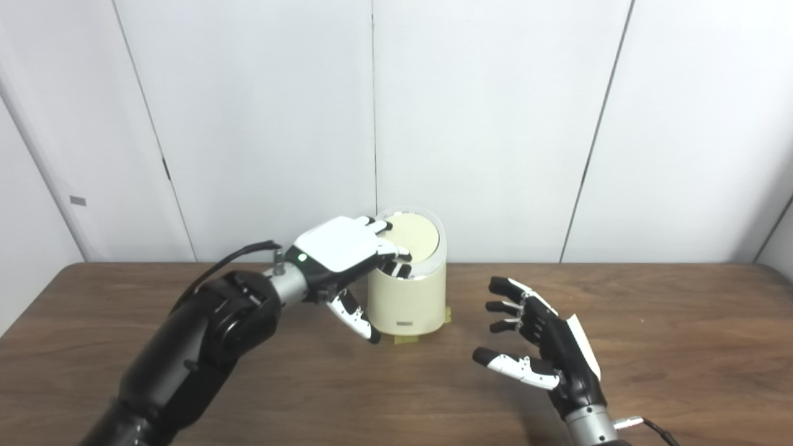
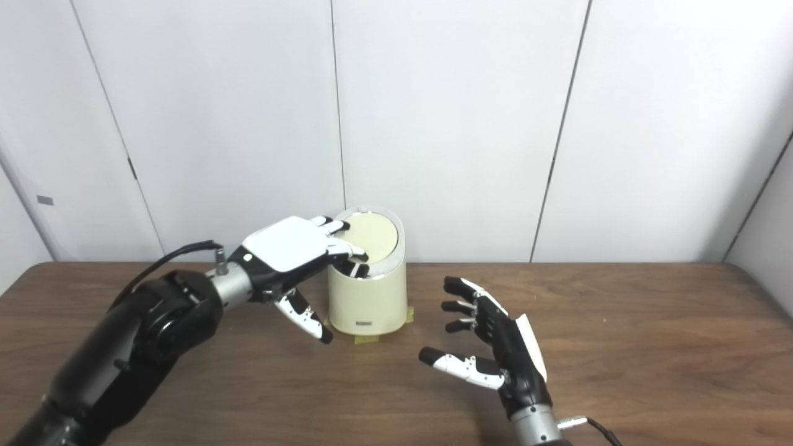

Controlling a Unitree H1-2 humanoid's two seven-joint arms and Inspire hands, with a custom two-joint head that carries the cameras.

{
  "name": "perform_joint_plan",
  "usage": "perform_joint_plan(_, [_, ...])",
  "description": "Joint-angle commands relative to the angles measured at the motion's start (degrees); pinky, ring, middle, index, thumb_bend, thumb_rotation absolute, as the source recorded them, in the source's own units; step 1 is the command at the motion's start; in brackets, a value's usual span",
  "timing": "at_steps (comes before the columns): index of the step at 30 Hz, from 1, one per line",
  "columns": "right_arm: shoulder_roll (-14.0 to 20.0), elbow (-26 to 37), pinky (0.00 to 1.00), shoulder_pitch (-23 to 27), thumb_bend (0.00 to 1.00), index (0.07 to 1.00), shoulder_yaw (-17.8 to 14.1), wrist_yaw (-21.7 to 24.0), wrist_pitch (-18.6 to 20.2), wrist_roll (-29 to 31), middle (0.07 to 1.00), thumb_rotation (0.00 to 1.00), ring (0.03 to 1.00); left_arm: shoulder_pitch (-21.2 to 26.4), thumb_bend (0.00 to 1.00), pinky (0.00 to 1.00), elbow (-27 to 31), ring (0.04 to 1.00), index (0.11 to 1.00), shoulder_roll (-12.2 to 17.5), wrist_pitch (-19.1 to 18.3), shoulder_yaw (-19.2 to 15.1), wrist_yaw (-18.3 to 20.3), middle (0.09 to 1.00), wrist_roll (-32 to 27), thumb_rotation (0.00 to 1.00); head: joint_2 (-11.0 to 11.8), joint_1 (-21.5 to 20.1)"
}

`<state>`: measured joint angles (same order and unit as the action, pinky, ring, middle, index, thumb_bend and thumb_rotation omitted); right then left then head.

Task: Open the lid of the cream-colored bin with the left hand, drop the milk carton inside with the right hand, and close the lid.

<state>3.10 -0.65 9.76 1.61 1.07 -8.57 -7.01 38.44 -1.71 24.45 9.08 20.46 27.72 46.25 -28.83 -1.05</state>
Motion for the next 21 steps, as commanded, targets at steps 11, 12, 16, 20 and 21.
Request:
perform_joint_plan(11, [0.66,1.35,0.59,1.75,0.7,0.796,-0.39,-0.3,-1.74,0.51,0.798,0.32,0.727,-9.66,0.76,0.95,3.69,0.992,0.985,-9.31,-3.49,-19.34,-15.53,0.992,-24.55,0.25,0.16,0.58])
perform_joint_plan(12, [0.71,1.32,0.59,1.76,0.7,0.798,-0.41,-0.33,-1.74,0.48,0.798,0.33,0.727,-10.79,0.77,0.92,4.09,0.98,0.971,-10.03,-3.95,-20.49,-15.75,0.984,-27.28,0.24,0.16,0.58])
perform_joint_plan(16, [1.09,0.33,0.58,2.04,0.71,0.796,-0.59,-0.24,-2.87,0.86,0.795,0.33,0.722,-18.47,0.75,0.75,4.57,0.9,0.968,-12.2,-2.28,-22.68,-17.12,0.952,-33.92,0.25,0.36,0.71])
perform_joint_plan(20, [1.57,-0.43,0.56,2.27,0.71,0.793,-0.74,0.19,-3.47,1.85,0.796,0.29,0.71,-25.26,0.76,0.69,5.34,0.837,0.918,-13.5,-1.72,-22.61,-17.78,0.892,-36.9,0.25,0.38,0.83])
perform_joint_plan(21, [1.67,-0.58,0.55,2.3,0.71,0.792,-0.71,0.21,-3.66,1.93,0.796,0.29,0.707,-26.67,0.76,0.68,5.3,0.82,0.908,-13.81,-1.38,-22.81,-17.89,0.876,-38.04,0.24,0.38,0.83])
